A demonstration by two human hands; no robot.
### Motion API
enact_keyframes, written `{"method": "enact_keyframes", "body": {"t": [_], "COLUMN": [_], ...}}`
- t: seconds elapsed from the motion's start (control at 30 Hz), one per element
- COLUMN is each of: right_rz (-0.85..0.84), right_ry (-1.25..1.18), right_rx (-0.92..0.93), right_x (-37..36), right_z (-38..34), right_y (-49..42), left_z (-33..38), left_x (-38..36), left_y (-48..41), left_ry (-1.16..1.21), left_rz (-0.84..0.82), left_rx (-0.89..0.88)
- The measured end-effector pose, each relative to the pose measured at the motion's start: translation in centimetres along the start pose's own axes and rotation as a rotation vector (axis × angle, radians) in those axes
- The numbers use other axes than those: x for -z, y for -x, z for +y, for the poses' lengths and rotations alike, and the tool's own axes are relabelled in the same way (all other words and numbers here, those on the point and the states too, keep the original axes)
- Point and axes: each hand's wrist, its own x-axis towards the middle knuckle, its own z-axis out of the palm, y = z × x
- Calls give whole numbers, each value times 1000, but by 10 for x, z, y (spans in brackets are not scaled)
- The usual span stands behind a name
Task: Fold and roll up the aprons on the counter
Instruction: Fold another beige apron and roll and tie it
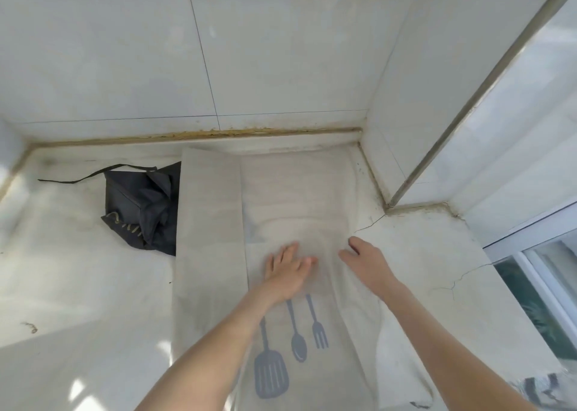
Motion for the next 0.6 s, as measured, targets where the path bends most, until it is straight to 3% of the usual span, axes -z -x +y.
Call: {"method": "enact_keyframes", "body": {"t": [0.1, 0.17, 0.33, 0.5, 0.6], "right_rz": [-149, -312, -493, -341, -345], "right_ry": [76, 117, 24, -35, 42], "right_rx": [159, 210, 228, 192, 137], "right_x": [-23, -36, -43, -39, -45], "right_z": [-25, -36, -43, -33, -23], "right_y": [7, 9, 13, 8, 7], "left_z": [13, 19, -2, -31, -38], "left_x": [15, 24, 32, 29, 22], "left_y": [10, 18, 22, 33, 38], "left_ry": [447, 586, 336, 257, 154], "left_rz": [207, 265, 354, 440, 507], "left_rx": [69, 127, 256, 367, 372]}}
